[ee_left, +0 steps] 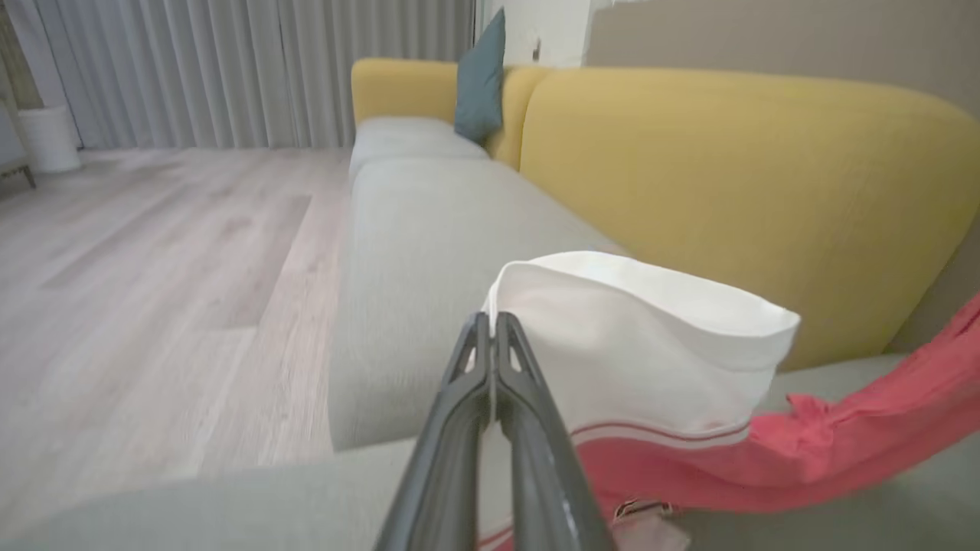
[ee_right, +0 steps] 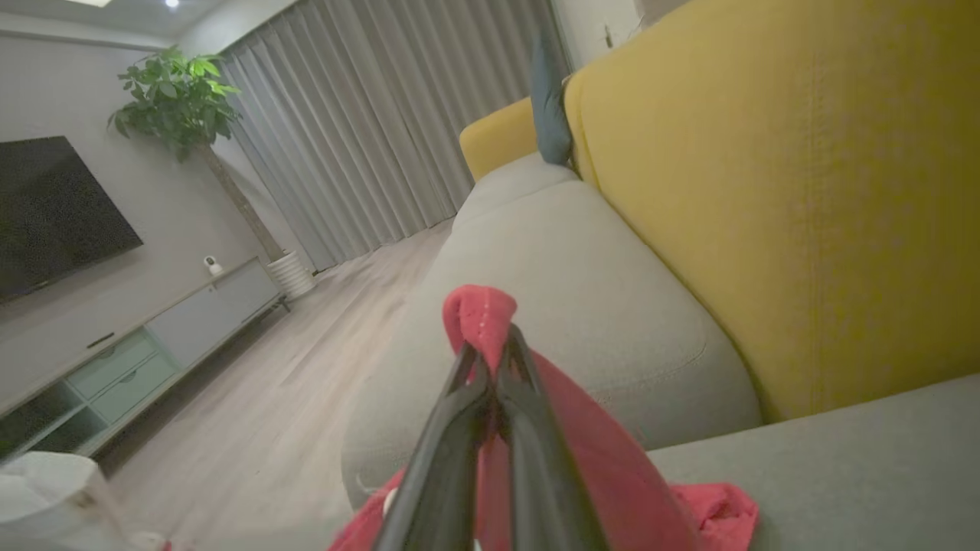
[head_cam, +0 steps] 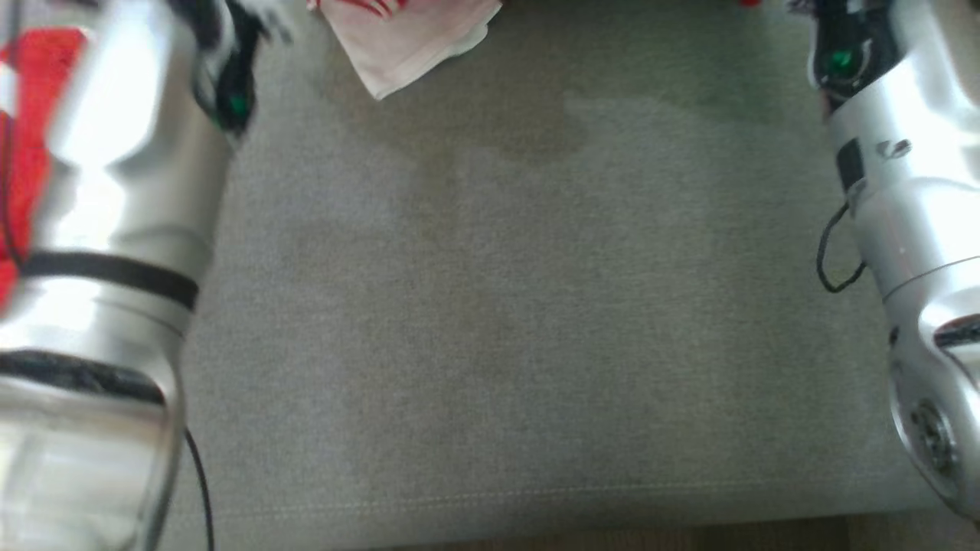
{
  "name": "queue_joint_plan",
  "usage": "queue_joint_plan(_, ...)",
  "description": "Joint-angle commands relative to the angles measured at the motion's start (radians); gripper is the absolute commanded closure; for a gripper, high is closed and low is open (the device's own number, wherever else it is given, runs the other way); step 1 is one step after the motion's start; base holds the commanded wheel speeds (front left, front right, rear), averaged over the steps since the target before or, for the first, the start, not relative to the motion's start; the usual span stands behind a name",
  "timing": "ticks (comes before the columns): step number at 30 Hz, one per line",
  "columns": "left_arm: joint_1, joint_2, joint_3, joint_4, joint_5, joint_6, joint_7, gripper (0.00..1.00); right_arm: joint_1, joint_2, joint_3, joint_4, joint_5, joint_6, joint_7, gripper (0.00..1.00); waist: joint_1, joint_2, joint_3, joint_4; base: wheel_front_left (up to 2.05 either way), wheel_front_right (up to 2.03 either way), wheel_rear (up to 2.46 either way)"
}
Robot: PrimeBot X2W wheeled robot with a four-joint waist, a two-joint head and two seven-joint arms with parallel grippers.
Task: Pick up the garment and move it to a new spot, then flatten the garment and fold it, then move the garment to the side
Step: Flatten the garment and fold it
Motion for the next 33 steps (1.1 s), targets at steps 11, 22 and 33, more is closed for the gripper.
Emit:
queue_joint_plan(11, 0.231, -0.004, 0.100, -0.087, 0.009, -0.023, -0.005, 1.00, 0.263, -0.054, 0.162, -0.146, 0.187, 0.008, -0.049, 1.00, -0.0003, 0.0000, 0.006, 0.036, 0.00, 0.00, 0.00)
queue_joint_plan(22, 0.728, 0.060, 0.134, -0.462, 0.065, 0.003, -0.005, 1.00, 0.749, -0.157, 0.146, -0.429, 0.268, 0.008, -0.036, 1.00, -0.0003, 0.0000, -0.154, 0.038, 0.00, 0.00, 0.00)
queue_joint_plan(33, 1.244, 0.154, 0.129, -1.045, 0.047, 0.167, 0.227, 1.00, 1.192, -0.101, -0.119, -0.751, 0.137, 0.008, 0.199, 1.00, -0.0003, 0.0000, -0.265, 0.049, 0.00, 0.00, 0.00)
